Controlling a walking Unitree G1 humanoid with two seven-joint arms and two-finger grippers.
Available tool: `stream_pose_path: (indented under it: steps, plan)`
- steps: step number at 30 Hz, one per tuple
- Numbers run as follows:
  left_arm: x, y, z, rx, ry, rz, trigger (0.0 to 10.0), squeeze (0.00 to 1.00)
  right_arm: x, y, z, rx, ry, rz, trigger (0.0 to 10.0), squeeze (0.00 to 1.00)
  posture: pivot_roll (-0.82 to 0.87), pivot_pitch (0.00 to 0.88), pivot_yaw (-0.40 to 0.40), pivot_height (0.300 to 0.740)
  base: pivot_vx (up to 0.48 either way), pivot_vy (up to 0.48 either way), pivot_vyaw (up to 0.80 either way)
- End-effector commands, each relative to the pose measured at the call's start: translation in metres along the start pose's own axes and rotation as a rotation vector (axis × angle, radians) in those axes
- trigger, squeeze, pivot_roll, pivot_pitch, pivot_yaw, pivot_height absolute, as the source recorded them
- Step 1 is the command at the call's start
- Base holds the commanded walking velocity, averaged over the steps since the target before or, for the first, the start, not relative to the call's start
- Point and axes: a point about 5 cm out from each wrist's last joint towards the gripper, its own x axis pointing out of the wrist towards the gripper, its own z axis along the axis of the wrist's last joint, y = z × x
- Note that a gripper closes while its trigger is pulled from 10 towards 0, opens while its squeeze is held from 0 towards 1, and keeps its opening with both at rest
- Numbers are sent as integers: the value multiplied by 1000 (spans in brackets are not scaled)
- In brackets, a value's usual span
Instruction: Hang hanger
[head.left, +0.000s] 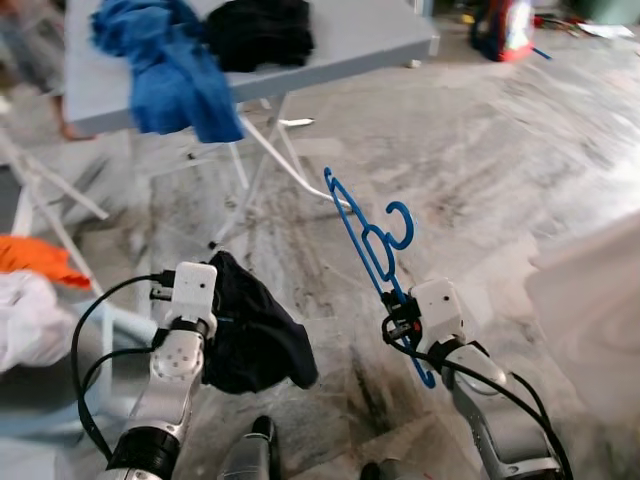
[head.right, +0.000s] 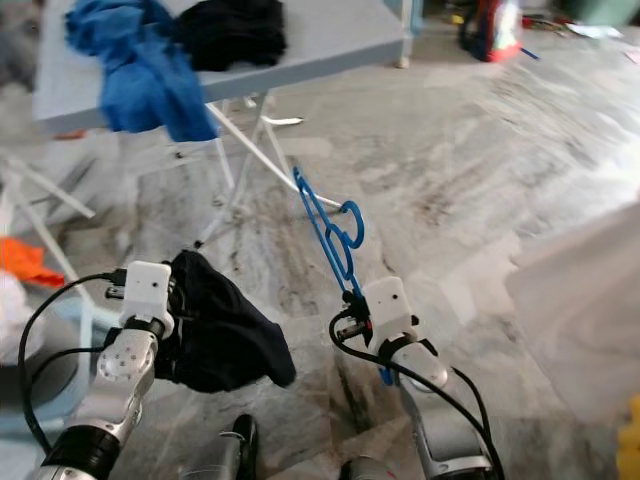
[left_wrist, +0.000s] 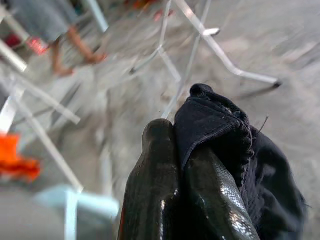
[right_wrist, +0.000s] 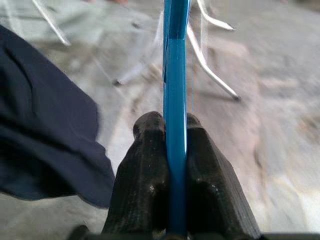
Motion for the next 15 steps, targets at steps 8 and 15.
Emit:
stream_pose_path:
  steps: [8,15]
  plan:
    - [5,-8,22,-14,-40,-29,10000,0,-2,-10,-1,-36,8,-2,10000,0,-70,247,19,740,0,0,800]
    - [6,-16,25,-20,-27,-46,10000,0,-3,-15,4,-32,-2,-15,10000,0,-82,247,28,740,0,0,79]
